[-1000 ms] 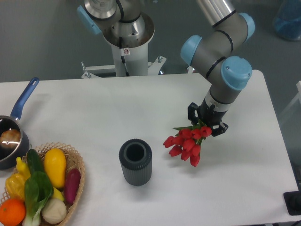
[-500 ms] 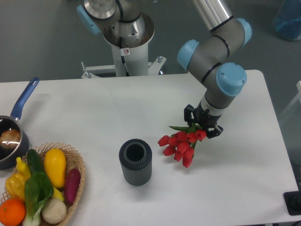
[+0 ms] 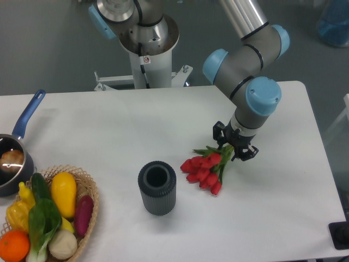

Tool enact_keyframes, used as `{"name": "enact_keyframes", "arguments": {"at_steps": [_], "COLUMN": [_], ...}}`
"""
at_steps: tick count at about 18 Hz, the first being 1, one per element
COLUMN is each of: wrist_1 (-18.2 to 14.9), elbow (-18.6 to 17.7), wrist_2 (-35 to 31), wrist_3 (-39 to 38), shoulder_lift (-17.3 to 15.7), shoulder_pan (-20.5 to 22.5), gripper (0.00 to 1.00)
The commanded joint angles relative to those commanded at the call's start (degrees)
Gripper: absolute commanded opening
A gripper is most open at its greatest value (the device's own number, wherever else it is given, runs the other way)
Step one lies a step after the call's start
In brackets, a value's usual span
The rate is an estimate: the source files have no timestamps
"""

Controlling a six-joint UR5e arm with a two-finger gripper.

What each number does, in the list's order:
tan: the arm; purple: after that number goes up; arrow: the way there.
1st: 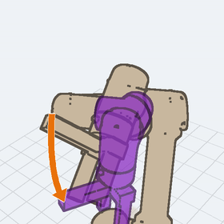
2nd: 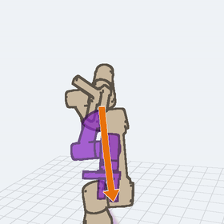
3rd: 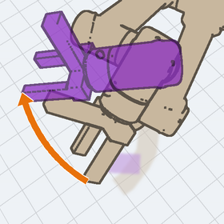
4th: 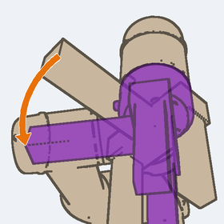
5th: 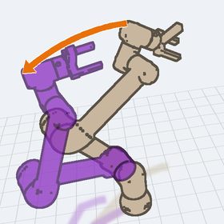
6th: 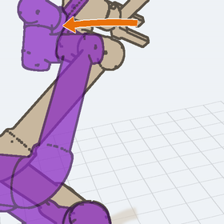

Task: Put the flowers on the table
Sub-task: 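Lay the tulips flat on the table and open the gripper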

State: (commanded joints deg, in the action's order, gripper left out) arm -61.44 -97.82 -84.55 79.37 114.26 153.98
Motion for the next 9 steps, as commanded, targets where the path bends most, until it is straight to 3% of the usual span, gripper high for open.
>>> {"name": "enact_keyframes", "arguments": {"at_steps": [2,3,4,5,9], "wrist_1": [-0.09,0.00,0.00,0.26,1.76], "elbow": [0.00,0.00,0.00,0.09,0.79], "wrist_2": [0.00,0.00,0.00,0.00,0.62], "wrist_3": [0.00,0.17,1.05,2.19,3.60], "shoulder_lift": [-0.17,-0.26,-0.35,-0.44,-0.88], "shoulder_pan": [0.17,0.18,0.26,0.44,2.72], "gripper": [0.60,0.68,0.89,1.00,1.00]}}
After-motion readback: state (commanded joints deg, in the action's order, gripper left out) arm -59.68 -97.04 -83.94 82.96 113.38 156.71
